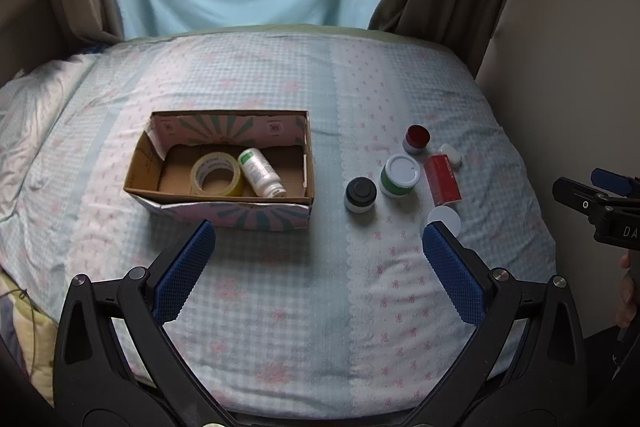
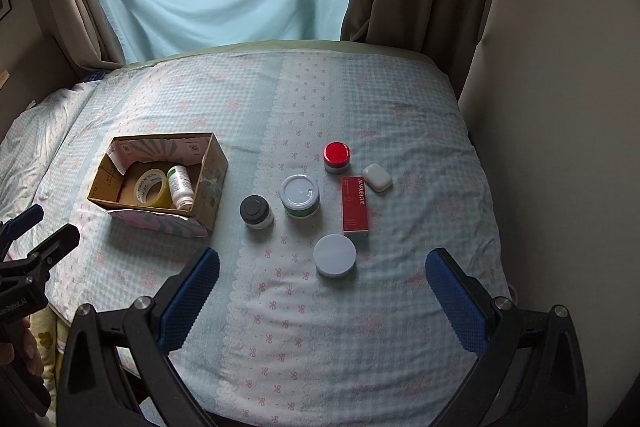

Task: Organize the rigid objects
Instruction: 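Withdraw both tools from the box toward the remaining items, then grasp the black-lid jar with left tool while right tool grasps red MARUBI box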

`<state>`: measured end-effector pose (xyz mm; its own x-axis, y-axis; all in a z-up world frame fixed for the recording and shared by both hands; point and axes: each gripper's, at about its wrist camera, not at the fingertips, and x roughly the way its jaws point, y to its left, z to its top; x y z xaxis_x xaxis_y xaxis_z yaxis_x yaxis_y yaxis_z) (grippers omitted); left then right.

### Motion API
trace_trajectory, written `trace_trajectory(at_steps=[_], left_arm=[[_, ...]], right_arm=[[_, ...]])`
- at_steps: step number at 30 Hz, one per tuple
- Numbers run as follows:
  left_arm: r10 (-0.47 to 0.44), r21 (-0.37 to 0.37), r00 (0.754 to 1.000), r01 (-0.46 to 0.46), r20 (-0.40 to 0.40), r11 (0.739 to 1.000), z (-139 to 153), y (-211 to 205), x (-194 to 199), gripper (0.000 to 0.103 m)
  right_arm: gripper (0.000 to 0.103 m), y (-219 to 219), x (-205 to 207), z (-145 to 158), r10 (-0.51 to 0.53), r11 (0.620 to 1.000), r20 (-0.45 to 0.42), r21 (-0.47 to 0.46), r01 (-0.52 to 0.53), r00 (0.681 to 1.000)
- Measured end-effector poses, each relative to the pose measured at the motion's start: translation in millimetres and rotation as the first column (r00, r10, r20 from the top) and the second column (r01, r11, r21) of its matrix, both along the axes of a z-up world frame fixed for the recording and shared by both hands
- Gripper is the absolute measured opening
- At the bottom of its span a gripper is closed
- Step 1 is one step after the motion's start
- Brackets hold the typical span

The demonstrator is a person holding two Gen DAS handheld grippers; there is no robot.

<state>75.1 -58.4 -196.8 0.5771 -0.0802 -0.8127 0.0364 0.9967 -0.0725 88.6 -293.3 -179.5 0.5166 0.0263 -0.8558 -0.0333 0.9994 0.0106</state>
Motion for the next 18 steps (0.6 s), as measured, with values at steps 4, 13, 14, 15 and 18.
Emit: trace_trajectory(at_steps=[4, 13, 14, 15, 18], left_arm=[[-0.002, 0.018, 1.0, 0.002, -0.02, 1.0, -42.1, -22.1, 5.6, 0.103], [-0.056, 0.082, 0.998, 0.058, -0.023, 0.995, -170.6, -71.1, 57.0, 0.103], [-0.06, 0.084, 0.998, 0.061, -0.02, 0.995, -181.3, -74.8, 64.2, 0.103], [-0.062, 0.083, 0.998, 0.064, -0.02, 0.995, -191.8, -78.8, 71.6, 0.103], [-0.076, 0.079, 0.996, 0.078, -0.039, 0.994, -222.4, -90.0, 92.9, 0.103]], right_arm=[[0.103, -18.3, 11.1, -26.3, -0.029, 1.0, 0.002, 0.012, 0.029, 1.0], [0.103, -47.4, 62.5, -131.3, -0.116, 0.993, -0.07, 0.005, 0.117, 0.991], [0.103, -48.2, 69.1, -141.7, -0.122, 0.992, -0.076, -0.001, 0.123, 0.99], [0.103, -48.5, 75.6, -152.0, -0.124, 0.992, -0.082, -0.008, 0.124, 0.989], [0.103, -46.6, 94.8, -179.0, -0.12, 0.993, -0.097, -0.029, 0.117, 0.988]])
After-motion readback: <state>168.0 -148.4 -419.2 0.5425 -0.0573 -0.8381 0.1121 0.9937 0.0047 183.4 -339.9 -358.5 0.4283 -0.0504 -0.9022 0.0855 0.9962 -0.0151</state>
